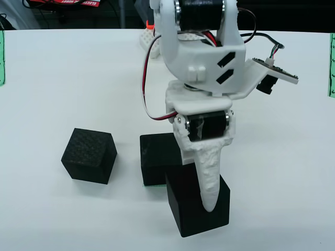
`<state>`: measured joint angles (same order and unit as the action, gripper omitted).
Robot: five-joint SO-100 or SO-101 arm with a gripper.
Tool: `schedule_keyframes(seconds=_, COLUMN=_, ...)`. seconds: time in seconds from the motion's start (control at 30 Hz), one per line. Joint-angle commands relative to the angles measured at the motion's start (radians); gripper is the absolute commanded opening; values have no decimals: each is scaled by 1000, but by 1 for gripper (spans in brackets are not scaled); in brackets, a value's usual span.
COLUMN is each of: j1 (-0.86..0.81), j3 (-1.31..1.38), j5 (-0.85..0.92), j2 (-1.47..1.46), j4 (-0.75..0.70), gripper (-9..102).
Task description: Stack 3 Blocks on the chosen place.
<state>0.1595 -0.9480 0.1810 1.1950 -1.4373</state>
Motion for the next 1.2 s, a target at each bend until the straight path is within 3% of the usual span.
schedule_keyframes(seconds=0.0, j1=-20, j3=3, j5=8, j2=132, j4=-18, gripper=23)
schedule_keyframes(seconds=0.6, j1=-81, j3=-365, j5=127, j2=572, j4=-117, gripper=23)
schedule_keyframes(seconds=1.17, j1=-172, j3=-560, j5=164, j2=537, j4=-115, gripper=23)
